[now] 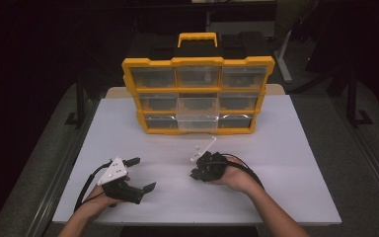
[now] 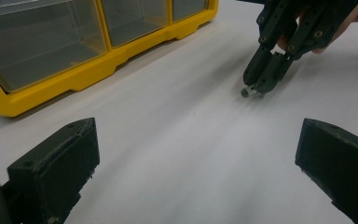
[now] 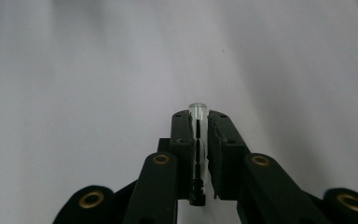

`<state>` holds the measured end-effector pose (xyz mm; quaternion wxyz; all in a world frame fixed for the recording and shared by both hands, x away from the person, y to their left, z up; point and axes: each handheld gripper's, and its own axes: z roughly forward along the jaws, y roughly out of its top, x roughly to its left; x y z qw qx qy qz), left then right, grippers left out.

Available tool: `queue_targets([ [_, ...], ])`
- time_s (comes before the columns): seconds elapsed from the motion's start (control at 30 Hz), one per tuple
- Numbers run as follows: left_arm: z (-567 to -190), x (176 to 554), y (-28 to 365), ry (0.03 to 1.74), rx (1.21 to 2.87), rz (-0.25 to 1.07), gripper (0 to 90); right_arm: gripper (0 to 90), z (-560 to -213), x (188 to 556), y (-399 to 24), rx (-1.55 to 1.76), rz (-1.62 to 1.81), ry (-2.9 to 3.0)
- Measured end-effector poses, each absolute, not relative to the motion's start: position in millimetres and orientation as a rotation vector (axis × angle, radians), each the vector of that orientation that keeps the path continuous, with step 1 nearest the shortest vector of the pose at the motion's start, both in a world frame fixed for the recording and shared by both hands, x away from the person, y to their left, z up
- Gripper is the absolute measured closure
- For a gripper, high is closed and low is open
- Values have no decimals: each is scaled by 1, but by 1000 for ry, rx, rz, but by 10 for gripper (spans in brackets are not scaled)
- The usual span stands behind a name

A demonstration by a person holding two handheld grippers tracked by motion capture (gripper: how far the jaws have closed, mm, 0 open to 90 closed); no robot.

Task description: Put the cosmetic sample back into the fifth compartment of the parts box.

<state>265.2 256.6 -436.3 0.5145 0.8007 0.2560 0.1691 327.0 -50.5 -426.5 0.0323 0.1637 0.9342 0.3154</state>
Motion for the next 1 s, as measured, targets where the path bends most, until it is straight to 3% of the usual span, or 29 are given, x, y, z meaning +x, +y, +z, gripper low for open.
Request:
queue_targets([
  [1.0, -437, 264, 255, 599, 1913, 407, 0, 799, -404, 337, -96, 680, 1035, 2837],
])
